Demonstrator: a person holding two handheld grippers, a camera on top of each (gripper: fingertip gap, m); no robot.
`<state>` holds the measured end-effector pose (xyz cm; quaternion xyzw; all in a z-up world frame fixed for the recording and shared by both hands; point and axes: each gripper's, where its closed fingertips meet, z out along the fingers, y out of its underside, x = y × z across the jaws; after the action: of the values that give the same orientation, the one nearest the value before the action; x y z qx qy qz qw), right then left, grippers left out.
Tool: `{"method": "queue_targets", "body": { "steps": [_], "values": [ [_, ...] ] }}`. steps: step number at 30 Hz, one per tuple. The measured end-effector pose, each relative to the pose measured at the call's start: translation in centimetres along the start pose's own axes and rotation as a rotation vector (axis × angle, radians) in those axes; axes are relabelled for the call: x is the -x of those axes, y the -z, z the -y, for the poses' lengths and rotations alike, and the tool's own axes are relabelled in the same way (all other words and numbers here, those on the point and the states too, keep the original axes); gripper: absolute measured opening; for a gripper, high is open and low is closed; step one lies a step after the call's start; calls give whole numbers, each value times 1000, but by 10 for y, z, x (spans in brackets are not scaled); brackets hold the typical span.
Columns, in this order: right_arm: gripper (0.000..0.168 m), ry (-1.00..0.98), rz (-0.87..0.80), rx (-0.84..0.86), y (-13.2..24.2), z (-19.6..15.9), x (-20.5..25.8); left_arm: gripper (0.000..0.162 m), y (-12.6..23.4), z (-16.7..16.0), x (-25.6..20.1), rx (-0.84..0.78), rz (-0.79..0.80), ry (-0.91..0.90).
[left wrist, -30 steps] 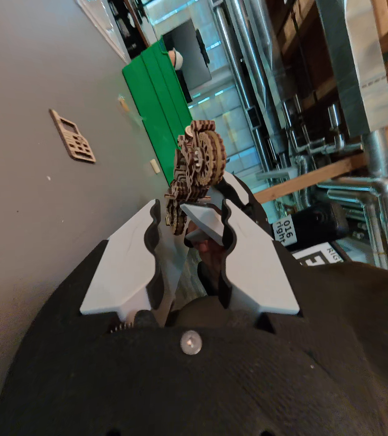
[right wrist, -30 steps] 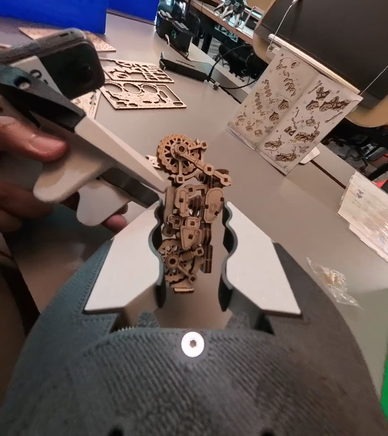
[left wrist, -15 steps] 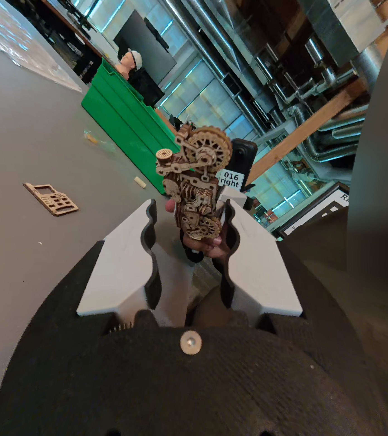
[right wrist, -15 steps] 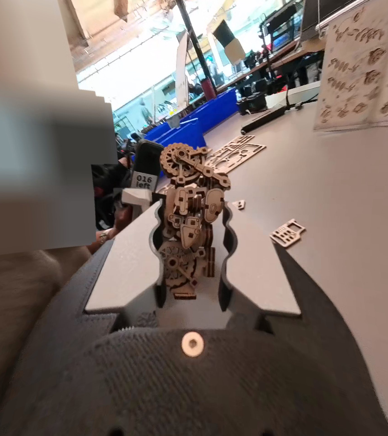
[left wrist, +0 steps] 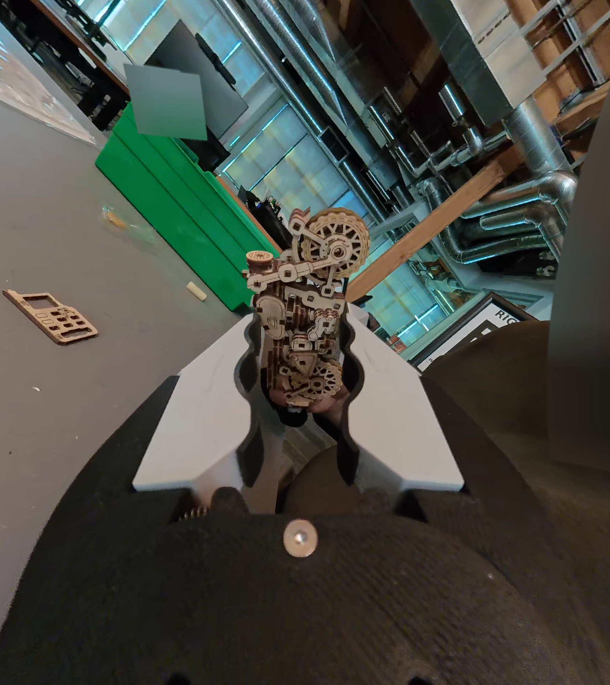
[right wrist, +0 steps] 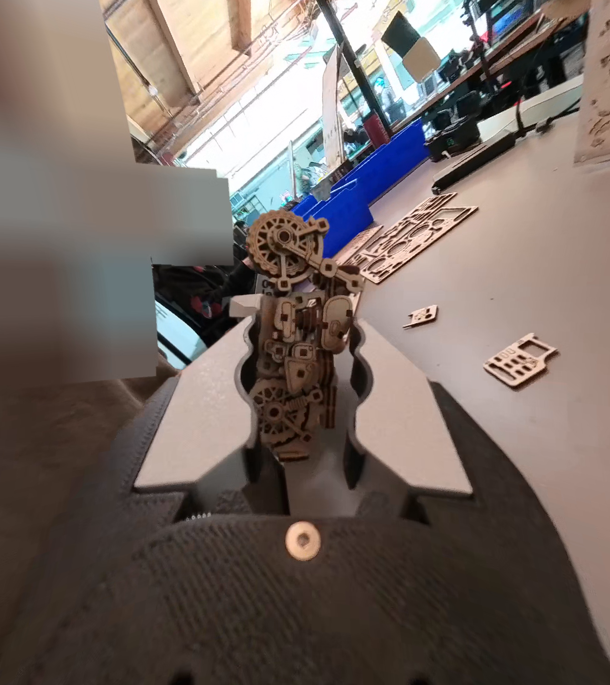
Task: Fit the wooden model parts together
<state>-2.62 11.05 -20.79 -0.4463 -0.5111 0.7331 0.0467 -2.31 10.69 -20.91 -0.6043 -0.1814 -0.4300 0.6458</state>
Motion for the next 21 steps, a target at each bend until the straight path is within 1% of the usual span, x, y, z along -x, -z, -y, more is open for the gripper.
{"method": "queue_targets", "body": {
  "steps": [14, 21],
  "values": [
    [46, -17, 26, 101, 3, -11, -4, 39, 0, -4, 4, 36, 36, -36],
    [46, 18, 71, 108, 5, -11, 1, 40, -1, -3, -4, 47, 48, -158]
  ]
}}
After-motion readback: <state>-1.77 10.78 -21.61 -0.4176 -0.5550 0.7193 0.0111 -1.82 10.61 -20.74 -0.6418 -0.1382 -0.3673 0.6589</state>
